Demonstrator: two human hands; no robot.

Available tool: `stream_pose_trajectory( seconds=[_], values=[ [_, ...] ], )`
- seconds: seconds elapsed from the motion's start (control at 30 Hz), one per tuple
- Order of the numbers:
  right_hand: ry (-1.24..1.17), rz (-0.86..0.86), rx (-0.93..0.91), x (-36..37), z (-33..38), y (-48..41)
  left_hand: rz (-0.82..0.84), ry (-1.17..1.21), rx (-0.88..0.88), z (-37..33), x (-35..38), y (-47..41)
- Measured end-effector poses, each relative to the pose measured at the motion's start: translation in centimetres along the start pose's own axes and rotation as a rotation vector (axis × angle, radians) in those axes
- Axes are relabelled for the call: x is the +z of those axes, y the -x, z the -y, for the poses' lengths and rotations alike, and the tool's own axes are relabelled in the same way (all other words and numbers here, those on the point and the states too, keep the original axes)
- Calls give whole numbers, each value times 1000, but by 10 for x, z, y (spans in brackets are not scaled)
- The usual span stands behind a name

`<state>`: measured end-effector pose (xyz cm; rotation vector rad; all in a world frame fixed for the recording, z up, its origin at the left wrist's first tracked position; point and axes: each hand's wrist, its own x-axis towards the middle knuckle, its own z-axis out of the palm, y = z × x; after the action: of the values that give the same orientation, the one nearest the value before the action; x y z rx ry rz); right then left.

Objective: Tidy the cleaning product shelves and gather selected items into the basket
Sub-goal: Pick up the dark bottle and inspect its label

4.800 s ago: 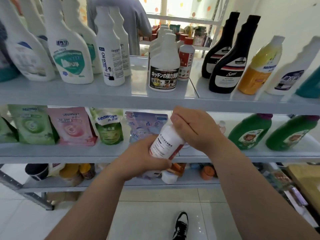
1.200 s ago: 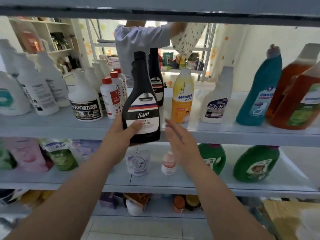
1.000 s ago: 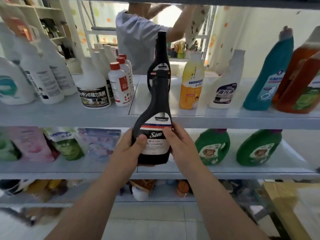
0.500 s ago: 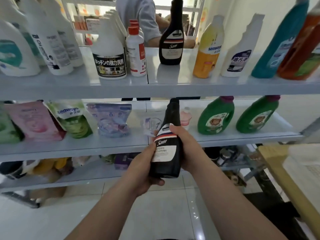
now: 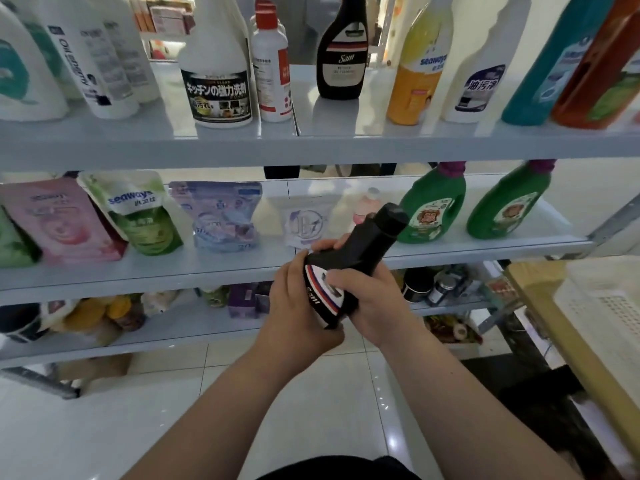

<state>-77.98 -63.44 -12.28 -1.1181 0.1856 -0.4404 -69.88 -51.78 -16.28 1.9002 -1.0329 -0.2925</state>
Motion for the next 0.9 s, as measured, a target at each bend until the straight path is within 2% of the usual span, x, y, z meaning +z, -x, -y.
stream_pose_trajectory(
  seconds=[0.07,0.17,0.23,0.3,0.37,0.47,0.53,0.6,0.7,0.77,0.9],
  values=[
    [113,-9,20,-3,9,2,78,79,-22,3,0,-1],
    [275,-161,36,-20,30,-1,200,259,-82,1,8,-1],
    [295,-244,65,-40,45,-3,177,469,-176,-7,22,-1],
    [285,-271,111,-63,54,-1,110,528,-268,-19,36,-3],
    [180,-279,149,-85,55,-1,63,615,-384,-36,51,-5],
    [-32,-261,274,-110,52,5,15,841,-669,-64,78,-7],
    [-215,-215,392,-121,48,12,50,978,-834,-83,94,-7],
    [-353,-197,425,-131,45,18,166,1143,-934,-96,110,-3],
    [-377,-211,454,-145,45,22,339,1457,-994,-106,126,1],
    [-327,-212,481,-153,46,24,387,1616,-1009,-110,136,3],
    [-235,-241,488,-164,49,29,392,1712,-978,-115,159,7]
  ],
)
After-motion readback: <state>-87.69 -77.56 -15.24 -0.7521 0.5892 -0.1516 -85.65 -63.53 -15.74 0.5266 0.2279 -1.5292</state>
